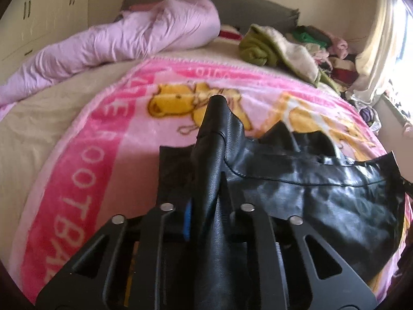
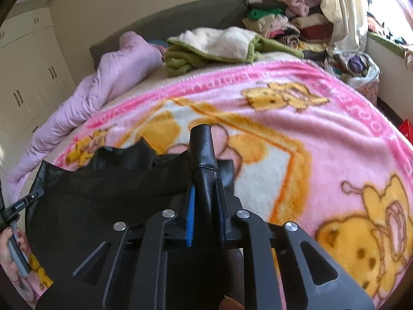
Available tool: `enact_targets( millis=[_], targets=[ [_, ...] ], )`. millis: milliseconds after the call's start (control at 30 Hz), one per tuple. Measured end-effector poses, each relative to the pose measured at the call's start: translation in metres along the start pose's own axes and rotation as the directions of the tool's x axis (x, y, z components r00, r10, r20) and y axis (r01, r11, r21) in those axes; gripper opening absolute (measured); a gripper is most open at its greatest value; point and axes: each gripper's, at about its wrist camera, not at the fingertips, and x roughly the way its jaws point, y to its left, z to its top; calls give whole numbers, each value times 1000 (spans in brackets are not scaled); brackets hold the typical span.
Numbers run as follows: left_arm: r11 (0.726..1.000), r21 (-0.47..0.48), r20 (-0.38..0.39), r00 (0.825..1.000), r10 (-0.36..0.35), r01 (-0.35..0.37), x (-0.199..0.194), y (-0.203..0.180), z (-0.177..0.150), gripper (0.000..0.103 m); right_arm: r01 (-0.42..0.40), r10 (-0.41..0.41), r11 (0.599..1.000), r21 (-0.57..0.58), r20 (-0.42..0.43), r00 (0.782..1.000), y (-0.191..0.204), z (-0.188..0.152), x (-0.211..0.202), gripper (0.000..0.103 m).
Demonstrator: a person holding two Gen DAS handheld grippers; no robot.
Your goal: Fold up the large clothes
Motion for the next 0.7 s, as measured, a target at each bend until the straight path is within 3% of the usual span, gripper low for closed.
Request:
enact_targets(
  millis=[167,333,533,700],
  targets=[
    [1000,-13,103,995,-19,20,-23,3,14,6,-58,56,998,14,111,992,9,21,-25,11],
    [999,-38,122,992,-18,23,-17,9,33,6,-53,51,999,10,158,986,17,43,-25,11],
    [1000,0,94,995,28,-28,14,-1,42,6,-3,-2,999,42,110,994,12,54,13,9],
    [999,13,39,998,47,-48,37,2,33,7,31,-34,997,70,42,999,-1,40,44,9]
  ],
)
